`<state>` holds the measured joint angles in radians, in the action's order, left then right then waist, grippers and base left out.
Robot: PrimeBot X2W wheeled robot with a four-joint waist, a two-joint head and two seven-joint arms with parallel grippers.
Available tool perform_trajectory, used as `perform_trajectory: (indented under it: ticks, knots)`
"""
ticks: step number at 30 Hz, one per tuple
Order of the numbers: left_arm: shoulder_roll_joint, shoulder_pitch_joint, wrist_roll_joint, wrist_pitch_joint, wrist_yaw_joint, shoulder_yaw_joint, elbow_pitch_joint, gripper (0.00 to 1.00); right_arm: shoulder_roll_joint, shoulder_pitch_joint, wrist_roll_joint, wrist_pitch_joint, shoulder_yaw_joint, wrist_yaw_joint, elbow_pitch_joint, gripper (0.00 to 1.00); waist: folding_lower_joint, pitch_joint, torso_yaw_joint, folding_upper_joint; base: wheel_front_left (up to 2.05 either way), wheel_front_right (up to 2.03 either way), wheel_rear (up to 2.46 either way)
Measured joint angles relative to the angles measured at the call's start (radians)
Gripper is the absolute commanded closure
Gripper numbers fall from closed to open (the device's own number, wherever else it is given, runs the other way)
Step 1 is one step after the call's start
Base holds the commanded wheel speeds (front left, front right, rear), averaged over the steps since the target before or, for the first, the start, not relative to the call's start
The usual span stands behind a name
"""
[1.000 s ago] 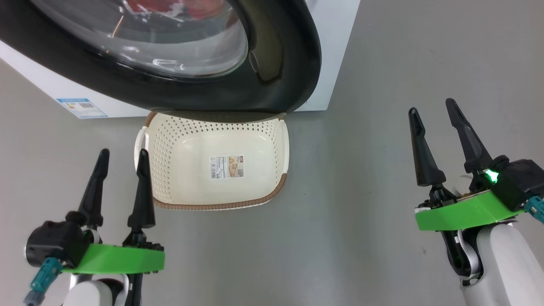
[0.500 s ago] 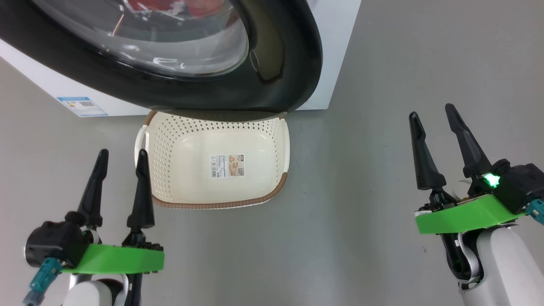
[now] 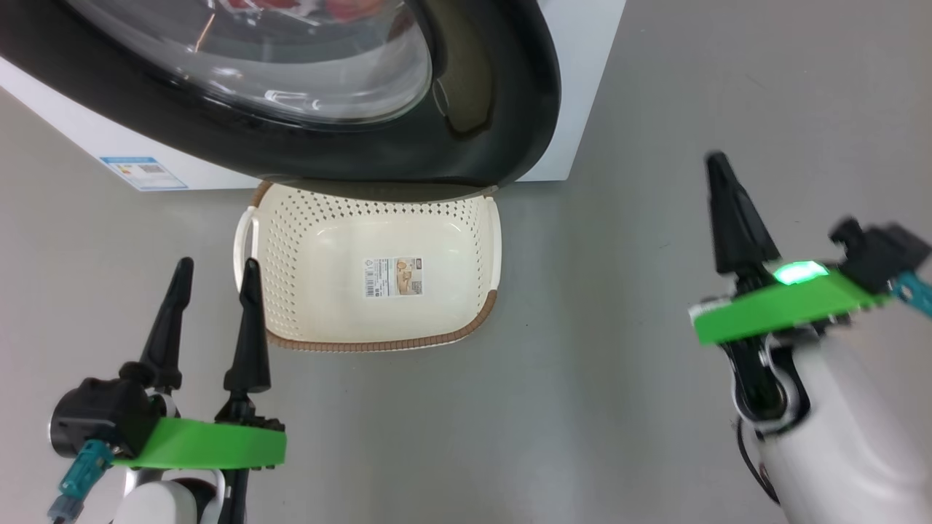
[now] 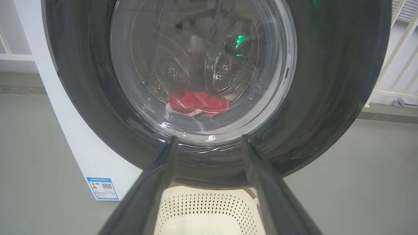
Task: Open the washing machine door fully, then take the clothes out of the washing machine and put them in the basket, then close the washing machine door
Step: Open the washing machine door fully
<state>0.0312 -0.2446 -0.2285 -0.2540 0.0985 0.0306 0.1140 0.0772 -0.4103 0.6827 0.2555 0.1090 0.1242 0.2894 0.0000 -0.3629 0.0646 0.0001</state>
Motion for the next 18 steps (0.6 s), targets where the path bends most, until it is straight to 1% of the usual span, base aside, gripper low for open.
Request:
perform_trajectory:
  ticks: [2,5,8,12,13,18]
  knots:
    - [0.0,0.0,0.0,0.0,0.0,-0.004,0.004,0.0,0.012,-0.066,0.092,0.0,0.047,0.0,0.047,1.0,0.0,-0.001,0.002,0.0,0.0,0.0,0.0]
    - [0.0,-0.001,0.0,0.0,-0.001,-0.01,0.01,0.0,0.015,-0.162,0.277,-0.006,0.094,0.0,0.106,1.0,0.0,-0.001,0.007,0.0,0.0,0.0,0.0]
    - [0.0,-0.001,0.0,0.0,-0.001,-0.015,0.012,0.0,0.016,-0.253,0.447,-0.061,0.113,0.0,0.142,1.0,0.0,-0.001,0.014,0.0,0.0,0.0,0.0]
    - [0.0,-0.001,-0.001,0.0,-0.001,-0.026,0.013,0.0,0.018,-0.352,0.66,-0.213,0.132,0.0,0.169,1.0,0.0,-0.004,0.028,0.0,0.0,0.0,0.0]
    - [0.0,-0.001,-0.001,0.0,-0.002,-0.031,0.013,0.0,0.019,-0.4,0.748,-0.285,0.127,0.0,0.194,1.0,0.0,-0.005,0.037,0.0,0.0,0.0,0.0]
    - [0.0,-0.001,0.001,0.0,-0.004,-0.045,0.016,0.0,0.034,-0.511,0.884,-0.491,0.126,0.0,0.284,1.0,0.0,-0.007,0.057,0.0,0.0,0.0,0.0]
